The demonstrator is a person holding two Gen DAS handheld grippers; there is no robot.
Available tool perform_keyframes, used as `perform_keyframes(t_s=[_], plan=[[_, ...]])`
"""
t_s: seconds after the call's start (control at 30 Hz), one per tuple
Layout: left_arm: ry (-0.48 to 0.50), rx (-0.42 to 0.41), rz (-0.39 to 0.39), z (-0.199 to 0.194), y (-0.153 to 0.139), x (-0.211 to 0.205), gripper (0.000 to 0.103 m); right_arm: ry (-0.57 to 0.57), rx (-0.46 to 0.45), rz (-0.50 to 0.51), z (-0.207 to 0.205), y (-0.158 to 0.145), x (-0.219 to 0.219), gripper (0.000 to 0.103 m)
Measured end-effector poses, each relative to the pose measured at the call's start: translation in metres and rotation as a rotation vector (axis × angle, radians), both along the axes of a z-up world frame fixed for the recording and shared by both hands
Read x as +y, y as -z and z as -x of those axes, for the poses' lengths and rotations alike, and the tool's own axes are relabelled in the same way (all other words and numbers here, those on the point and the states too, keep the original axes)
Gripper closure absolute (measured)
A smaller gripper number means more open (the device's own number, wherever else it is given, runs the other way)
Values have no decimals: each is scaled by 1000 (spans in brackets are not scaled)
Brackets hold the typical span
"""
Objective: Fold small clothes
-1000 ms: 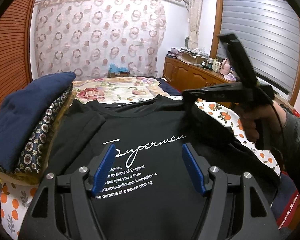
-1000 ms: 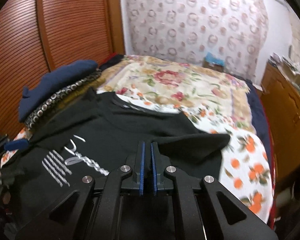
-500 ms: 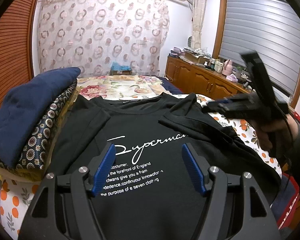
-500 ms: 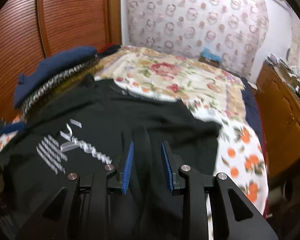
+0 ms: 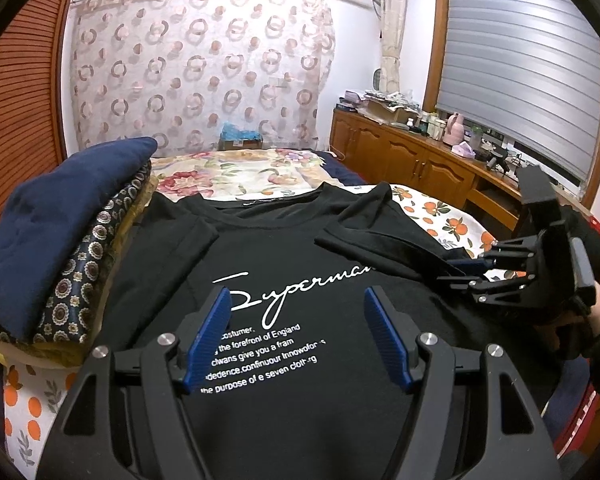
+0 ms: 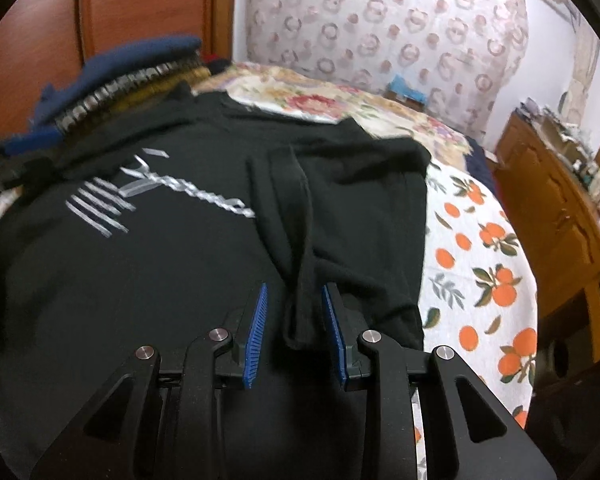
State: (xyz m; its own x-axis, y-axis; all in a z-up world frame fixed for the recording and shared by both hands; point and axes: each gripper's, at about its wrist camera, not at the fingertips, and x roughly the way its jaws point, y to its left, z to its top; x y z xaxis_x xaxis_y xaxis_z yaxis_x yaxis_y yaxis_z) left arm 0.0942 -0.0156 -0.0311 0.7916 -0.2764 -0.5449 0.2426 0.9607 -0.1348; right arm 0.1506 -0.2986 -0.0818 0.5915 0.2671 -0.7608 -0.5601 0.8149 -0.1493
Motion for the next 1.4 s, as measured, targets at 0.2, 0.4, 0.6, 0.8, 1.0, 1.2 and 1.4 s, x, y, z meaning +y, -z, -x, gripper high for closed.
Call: perform_keyframes(t_s=[0.2,0.4,0.6,0.8,1.0,1.2,1.4], plan=[[-23,-2,8,-1,0,9,34,-20,-16,-14,2,-1,-3,99],[-47,-8,4,-4,-2,20,34,-106,36,-109,17,-14,10,99],[-73,-4,15,-8,-1,34,34,-138,97,-92,19,-2,20,87],[-99,-3,9,-12,-1,47,34,-170,68,-139,24,-16,17,71],[-120,5,5,-19,-6,63,34,-112,12,-145,-6,-26,9,69],[-132,20,-70,-38,-12,72,34,-43,-12,-48,-61,-9,13,69],[-134,49,-106,-62,-17,81,34,-109,42,-3,-90,10,41,69]])
